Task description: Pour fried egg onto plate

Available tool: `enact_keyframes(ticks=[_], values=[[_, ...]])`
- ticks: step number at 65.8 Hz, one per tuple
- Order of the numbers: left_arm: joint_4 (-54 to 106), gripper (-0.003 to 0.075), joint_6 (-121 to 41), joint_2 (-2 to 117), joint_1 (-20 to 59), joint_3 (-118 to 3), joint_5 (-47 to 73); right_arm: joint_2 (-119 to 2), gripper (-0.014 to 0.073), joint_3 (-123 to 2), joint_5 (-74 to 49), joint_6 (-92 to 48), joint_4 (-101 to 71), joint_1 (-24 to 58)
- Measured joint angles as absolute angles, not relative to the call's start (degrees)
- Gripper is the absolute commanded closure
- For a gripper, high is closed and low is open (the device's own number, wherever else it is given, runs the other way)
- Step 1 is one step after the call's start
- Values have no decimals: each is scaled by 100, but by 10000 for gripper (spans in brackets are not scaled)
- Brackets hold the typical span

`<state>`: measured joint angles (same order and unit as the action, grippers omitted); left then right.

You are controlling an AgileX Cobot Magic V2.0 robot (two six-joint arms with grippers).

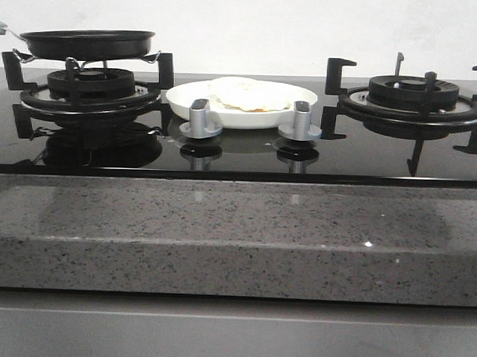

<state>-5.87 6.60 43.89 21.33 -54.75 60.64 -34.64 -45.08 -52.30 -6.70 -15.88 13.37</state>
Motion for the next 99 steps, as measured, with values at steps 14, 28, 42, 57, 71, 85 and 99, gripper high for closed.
enact_keyframes(ticks=[14,28,42,57,71,85,99], values=[[-663,740,660,3468,1501,-4280,4703,-3464,660,-4508,-5230,-670,-1588,1337],[0,740,660,1654,683,-2007,2475,-3464,660,-4508,-5230,-670,-1576,1337],[270,740,660,404,284,-422,987,-3464,660,-4508,-5230,-670,-1576,1337],[291,740,660,-16,284,37,0,-3464,660,-4508,-5230,-670,-1576,1337],[117,740,660,-16,284,37,-31,-3464,660,-4503,-5232,-657,-1568,1337],[0,740,660,-16,284,37,-31,-3464,660,-4503,-5242,-657,-1568,1337],[218,740,212,-16,284,37,-31,-3464,660,-4503,-5265,-657,-1568,1337]])
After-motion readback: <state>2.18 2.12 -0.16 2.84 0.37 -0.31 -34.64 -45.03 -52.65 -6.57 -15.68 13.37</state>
